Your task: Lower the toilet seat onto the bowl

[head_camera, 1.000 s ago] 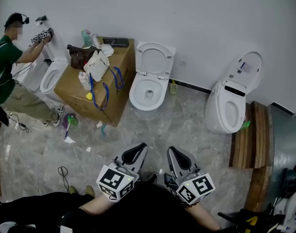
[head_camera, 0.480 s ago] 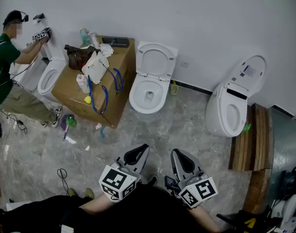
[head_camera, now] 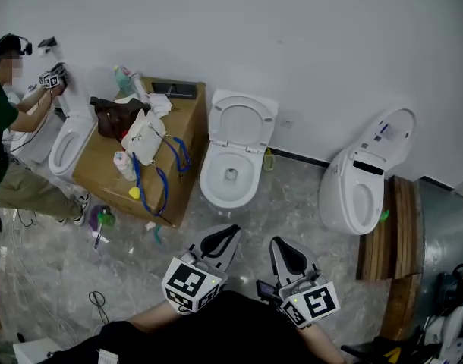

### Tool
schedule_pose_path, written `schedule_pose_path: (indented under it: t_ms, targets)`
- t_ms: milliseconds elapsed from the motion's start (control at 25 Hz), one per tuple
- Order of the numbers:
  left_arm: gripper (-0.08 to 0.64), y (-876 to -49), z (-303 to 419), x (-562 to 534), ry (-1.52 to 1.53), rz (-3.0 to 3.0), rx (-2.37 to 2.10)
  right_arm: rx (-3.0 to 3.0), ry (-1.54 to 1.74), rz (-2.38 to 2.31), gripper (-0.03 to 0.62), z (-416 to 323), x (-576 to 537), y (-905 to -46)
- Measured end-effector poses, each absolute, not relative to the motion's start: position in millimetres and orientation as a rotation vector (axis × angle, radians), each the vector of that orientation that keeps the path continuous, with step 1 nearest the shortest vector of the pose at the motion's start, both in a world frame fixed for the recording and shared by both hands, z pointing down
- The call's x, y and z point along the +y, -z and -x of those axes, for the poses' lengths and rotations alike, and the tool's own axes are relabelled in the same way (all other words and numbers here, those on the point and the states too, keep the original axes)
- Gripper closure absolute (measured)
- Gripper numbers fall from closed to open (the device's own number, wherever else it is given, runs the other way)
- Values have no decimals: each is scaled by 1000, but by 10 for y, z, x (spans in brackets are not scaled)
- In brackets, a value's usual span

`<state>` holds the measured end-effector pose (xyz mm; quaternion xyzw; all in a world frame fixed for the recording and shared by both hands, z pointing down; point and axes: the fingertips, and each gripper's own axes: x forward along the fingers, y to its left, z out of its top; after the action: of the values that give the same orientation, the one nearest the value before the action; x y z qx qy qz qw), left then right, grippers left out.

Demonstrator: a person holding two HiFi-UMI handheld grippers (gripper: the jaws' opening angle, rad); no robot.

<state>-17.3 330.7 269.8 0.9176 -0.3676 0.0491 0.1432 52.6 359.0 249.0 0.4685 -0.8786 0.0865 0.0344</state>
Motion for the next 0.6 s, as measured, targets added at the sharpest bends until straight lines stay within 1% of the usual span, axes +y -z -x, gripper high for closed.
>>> schedule_pose_path:
  t_ms: [320,600]
  targets:
    - [529,-2791,521,2720,-142,-2655,-1022,-2617,-450,-1486,568,-265,2932,-2709]
    - [529,-2894,688,2358,-158,-2638,-1072,-2598,-481,-1438,568,-113,2521,-2840]
